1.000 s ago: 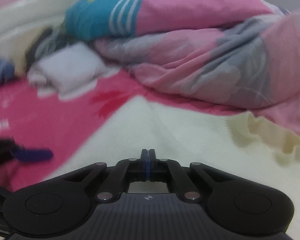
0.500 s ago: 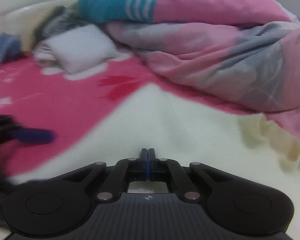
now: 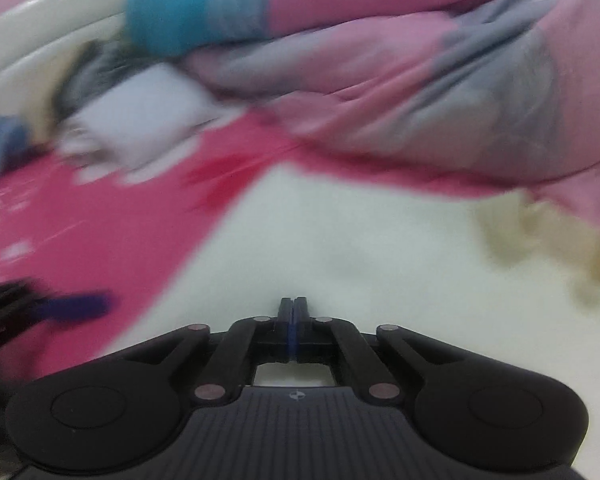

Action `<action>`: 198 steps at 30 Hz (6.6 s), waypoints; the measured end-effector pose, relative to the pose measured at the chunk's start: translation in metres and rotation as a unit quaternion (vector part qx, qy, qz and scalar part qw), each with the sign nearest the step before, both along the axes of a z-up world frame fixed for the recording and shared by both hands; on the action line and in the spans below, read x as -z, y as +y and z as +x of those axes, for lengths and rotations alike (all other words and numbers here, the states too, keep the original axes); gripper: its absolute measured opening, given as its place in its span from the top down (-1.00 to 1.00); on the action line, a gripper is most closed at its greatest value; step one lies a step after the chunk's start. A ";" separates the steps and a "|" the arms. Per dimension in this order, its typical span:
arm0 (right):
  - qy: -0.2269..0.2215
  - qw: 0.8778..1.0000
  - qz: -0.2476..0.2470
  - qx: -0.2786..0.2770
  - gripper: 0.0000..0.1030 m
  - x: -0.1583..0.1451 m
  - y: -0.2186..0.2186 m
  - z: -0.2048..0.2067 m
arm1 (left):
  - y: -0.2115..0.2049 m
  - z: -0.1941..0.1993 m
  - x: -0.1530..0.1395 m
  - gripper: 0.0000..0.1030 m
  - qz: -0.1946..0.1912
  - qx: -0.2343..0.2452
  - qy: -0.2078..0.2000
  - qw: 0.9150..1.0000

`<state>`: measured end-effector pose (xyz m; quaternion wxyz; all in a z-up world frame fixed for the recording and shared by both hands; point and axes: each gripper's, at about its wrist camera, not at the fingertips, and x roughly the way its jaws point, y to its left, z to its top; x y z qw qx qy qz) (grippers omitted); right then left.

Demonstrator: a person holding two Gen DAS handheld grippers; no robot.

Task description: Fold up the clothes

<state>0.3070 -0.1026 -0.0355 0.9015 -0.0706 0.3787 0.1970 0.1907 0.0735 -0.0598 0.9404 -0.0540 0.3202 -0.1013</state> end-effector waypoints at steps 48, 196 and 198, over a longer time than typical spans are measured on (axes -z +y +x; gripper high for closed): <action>0.096 0.954 0.241 0.149 0.68 -0.017 0.000 0.116 | 0.006 -0.001 0.000 -0.60 -0.012 -0.003 0.002 1.000; -0.224 0.937 0.040 0.266 0.87 -0.278 -0.277 -0.215 | -0.032 -0.008 0.001 -0.92 -0.030 0.046 -0.012 0.998; -0.233 0.946 0.036 0.224 0.87 -0.293 -0.230 -0.194 | -0.032 -0.007 0.001 -0.92 -0.030 0.046 -0.012 0.998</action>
